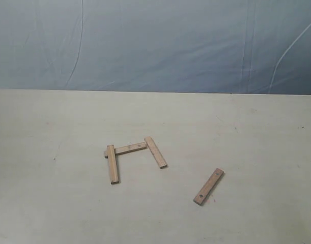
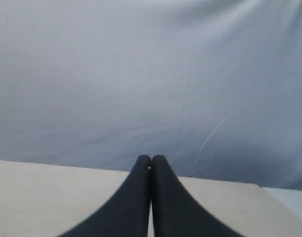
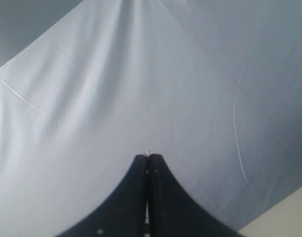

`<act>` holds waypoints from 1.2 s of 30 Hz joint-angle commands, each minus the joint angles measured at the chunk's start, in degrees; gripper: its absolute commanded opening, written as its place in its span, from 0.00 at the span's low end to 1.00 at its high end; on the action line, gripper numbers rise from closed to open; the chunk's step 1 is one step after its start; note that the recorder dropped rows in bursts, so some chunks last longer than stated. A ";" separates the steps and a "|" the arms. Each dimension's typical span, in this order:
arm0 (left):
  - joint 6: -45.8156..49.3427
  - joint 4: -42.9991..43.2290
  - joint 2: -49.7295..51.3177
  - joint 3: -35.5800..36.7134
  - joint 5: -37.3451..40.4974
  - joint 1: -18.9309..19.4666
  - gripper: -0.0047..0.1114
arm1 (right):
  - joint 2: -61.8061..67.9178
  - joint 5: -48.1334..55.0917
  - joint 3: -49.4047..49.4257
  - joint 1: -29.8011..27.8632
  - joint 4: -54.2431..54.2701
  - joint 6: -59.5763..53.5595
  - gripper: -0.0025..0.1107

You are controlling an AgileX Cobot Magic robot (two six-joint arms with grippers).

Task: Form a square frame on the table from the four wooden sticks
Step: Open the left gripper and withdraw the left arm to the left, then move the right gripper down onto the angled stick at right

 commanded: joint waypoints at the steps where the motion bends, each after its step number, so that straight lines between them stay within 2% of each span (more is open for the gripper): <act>1: 9.03 -11.74 -7.28 3.99 -1.29 2.42 0.04 | 5.54 0.05 -4.83 0.25 -11.96 4.99 0.01; 4: 12.05 -16.89 -9.98 6.96 -2.79 3.62 0.04 | 14.03 -2.68 -9.08 0.25 -22.02 12.80 0.01; 9: 15.26 -19.09 -11.10 8.65 -1.12 5.36 0.04 | 33.80 -12.15 -17.76 0.25 -40.11 24.25 0.01; 14: 16.84 -20.64 -11.10 8.65 -0.84 5.36 0.04 | 55.01 -12.15 -30.45 0.52 -57.65 34.85 0.01; 16: 16.95 -20.81 -10.84 8.65 0.58 5.36 0.04 | 63.19 -9.15 -35.97 1.95 -66.44 41.39 0.01; 17: 17.17 -21.57 -10.23 8.65 1.92 5.36 0.04 | 71.21 -3.19 -42.86 4.71 -77.07 48.95 0.01; 18: 17.71 -21.83 -9.72 8.65 2.74 5.36 0.04 | 76.31 1.24 -46.45 6.83 -83.07 52.84 0.01; 19: 17.94 -21.79 -8.68 8.65 4.51 5.36 0.04 | 83.29 10.59 -52.30 11.36 -95.48 62.25 0.01; 21: 17.94 -20.90 -6.44 8.65 6.30 5.36 0.04 | 92.42 20.02 -58.43 18.46 -111.41 74.95 0.01; 22: 17.94 -20.63 -5.61 8.65 6.43 5.36 0.04 | 94.32 20.30 -59.76 19.95 -112.68 75.54 0.01; 24: 17.94 -20.34 -3.59 8.65 6.31 5.36 0.04 | 100.08 25.93 -64.18 23.18 -112.26 75.16 0.01; 25: 17.94 -20.34 -2.74 8.65 6.19 5.36 0.04 | 103.30 36.24 -67.12 25.43 -109.54 70.45 0.01; 27: 17.94 -20.34 -2.41 8.65 5.77 5.36 0.04 | 107.98 53.70 -74.53 27.64 -96.20 53.23 0.01; 28: 17.94 -20.34 -2.41 8.65 5.77 5.36 0.04 | 110.71 61.95 -80.87 27.54 -81.87 36.21 0.01; 29: 17.94 -20.34 -2.41 8.65 5.77 5.36 0.04 | 112.71 66.02 -86.10 26.84 -69.03 21.93 0.01; 30: 17.94 -20.34 -2.41 8.65 5.77 5.36 0.04 | 115.57 73.06 -93.28 25.93 -50.72 4.02 0.01; 31: 17.94 -20.34 -2.41 8.65 5.77 5.36 0.04 | 116.93 77.07 -96.48 25.55 -42.86 -2.66 0.02; 32: 17.94 -20.34 -2.41 8.65 6.06 5.36 0.04 | 118.93 80.18 -100.38 25.43 -33.51 -9.22 0.05; 35: 17.94 -20.34 -2.41 8.65 6.71 5.36 0.04 | 120.79 79.23 -102.02 26.80 -24.54 -13.98 0.23; 36: 17.94 -20.34 -2.41 8.65 6.83 5.36 0.04 | 121.46 78.02 -102.13 27.73 -22.43 -15.10 0.31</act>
